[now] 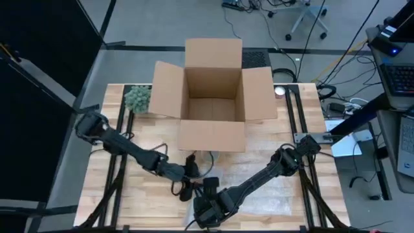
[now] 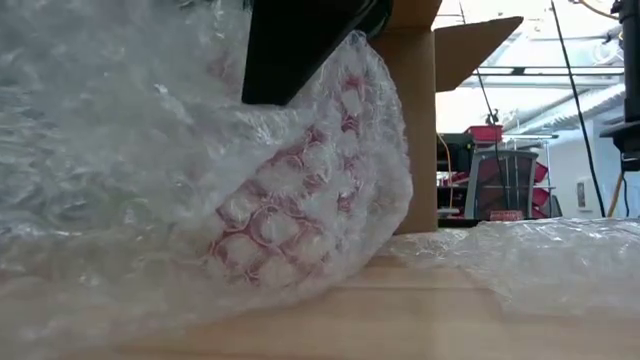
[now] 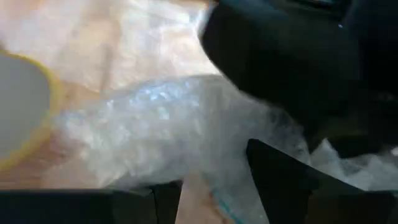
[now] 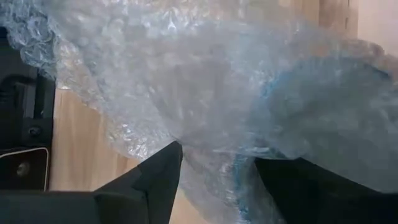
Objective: Wrap mug
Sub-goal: Wrap the red patterned mug with bubble wrap
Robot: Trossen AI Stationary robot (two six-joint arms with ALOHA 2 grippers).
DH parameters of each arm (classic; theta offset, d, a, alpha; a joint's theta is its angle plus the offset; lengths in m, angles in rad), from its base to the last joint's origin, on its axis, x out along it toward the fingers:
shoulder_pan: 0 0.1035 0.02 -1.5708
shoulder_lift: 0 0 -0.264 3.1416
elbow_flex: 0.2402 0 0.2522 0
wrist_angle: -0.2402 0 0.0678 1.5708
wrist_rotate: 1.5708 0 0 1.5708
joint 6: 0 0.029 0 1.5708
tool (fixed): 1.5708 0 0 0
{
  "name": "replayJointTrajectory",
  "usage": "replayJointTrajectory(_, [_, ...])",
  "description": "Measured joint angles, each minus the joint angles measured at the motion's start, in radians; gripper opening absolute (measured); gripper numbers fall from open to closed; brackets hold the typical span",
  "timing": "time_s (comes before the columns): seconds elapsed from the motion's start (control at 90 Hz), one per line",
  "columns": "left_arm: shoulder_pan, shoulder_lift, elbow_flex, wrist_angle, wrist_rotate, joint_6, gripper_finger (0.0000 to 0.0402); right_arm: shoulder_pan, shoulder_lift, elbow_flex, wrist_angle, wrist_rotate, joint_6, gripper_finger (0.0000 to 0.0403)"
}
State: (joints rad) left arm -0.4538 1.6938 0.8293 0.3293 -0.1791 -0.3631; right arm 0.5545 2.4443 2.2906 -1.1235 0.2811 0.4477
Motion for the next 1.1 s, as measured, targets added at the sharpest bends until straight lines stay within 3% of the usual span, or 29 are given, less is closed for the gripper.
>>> replayJointTrajectory(0.211, [0.002,0.089,0.011,0.036,-0.002,-0.029,0.0167,0.002,-0.006,-0.001,-0.009,-0.004,0.000,0.0196])
replayJointTrajectory(0.733, [-0.001,0.089,0.007,0.050,-0.007,-0.024,0.0167,0.027,-0.194,0.001,-0.144,0.042,0.044,0.0196])
replayJointTrajectory(0.844, [-0.001,0.089,0.006,0.053,-0.007,-0.024,0.0167,0.018,-0.178,0.001,-0.123,0.112,0.055,0.0196])
replayJointTrajectory(1.1, [-0.001,0.089,0.004,0.071,0.005,-0.024,0.0167,0.016,-0.075,0.003,-0.079,0.083,0.006,0.0196])
